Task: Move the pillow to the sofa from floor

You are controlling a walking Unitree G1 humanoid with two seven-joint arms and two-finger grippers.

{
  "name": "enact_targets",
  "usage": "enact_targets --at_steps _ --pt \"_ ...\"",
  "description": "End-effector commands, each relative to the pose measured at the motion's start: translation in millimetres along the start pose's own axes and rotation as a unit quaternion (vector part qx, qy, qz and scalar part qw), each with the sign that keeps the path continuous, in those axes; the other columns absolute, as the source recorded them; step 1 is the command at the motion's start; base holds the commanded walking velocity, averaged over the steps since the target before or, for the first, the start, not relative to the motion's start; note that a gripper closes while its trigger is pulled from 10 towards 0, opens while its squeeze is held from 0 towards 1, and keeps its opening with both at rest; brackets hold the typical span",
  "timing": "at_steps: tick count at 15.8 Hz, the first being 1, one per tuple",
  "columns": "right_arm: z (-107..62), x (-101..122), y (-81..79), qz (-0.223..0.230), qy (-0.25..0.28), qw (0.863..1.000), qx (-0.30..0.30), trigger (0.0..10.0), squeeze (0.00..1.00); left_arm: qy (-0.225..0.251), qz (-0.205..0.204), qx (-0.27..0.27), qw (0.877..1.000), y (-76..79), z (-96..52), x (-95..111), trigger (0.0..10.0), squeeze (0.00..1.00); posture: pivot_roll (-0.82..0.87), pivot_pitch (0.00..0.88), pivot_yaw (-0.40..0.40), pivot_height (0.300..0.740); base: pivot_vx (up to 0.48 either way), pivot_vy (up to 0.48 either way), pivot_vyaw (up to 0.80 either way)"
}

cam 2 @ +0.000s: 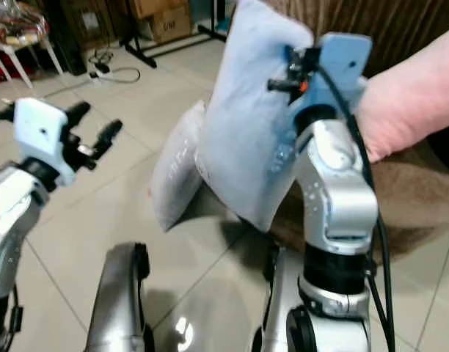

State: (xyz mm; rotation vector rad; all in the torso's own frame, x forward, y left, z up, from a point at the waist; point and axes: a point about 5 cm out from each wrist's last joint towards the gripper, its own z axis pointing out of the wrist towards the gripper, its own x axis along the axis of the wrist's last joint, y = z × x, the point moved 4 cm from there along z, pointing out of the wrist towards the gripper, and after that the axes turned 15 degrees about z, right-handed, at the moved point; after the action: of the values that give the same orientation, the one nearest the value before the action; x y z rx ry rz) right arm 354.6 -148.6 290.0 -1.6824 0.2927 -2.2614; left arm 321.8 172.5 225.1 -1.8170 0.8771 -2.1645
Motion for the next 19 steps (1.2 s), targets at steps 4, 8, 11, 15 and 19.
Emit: enact_targets --at_steps 4,8,11,15,19 --pt "9.0 57.3 2.7 -0.020 0.096 0.995 -0.008 10.0 0.00 -0.013 0.006 0.000 1.000 -0.4 2.7 -3.5 10.0 0.00 -0.08 0.000 0.024 0.491 0.000 0.000 0.00" --pt "9.0 63.4 -2.8 -0.024 0.098 0.995 0.003 10.0 0.00 -0.013 0.004 -0.003 1.000 3.4 3.4 -4.2 10.0 0.00 -0.08 0.000 0.025 0.526 0.000 0.000 0.00" --pt "5.2 20.1 -2.1 -0.064 0.022 0.998 0.011 10.0 0.00 -0.012 0.007 -0.005 1.000 4.5 3.8 -3.6 10.0 0.00 -0.08 0.000 0.025 0.556 0.000 0.000 0.00" --pt "-19.7 -55.5 16.5 -0.089 -0.107 0.990 -0.016 10.0 0.00 -0.017 0.013 -0.012 1.000 8.7 2.2 -5.6 10.0 0.00 -0.08 0.000 0.027 0.586 0.000 0.000 0.00" --pt "-35.1 -80.5 9.5 -0.081 -0.154 0.985 -0.001 10.0 0.00 -0.018 0.018 -0.018 1.000 10.4 2.2 -7.1 10.0 0.00 -0.08 0.000 0.030 0.626 0.000 0.000 0.00"
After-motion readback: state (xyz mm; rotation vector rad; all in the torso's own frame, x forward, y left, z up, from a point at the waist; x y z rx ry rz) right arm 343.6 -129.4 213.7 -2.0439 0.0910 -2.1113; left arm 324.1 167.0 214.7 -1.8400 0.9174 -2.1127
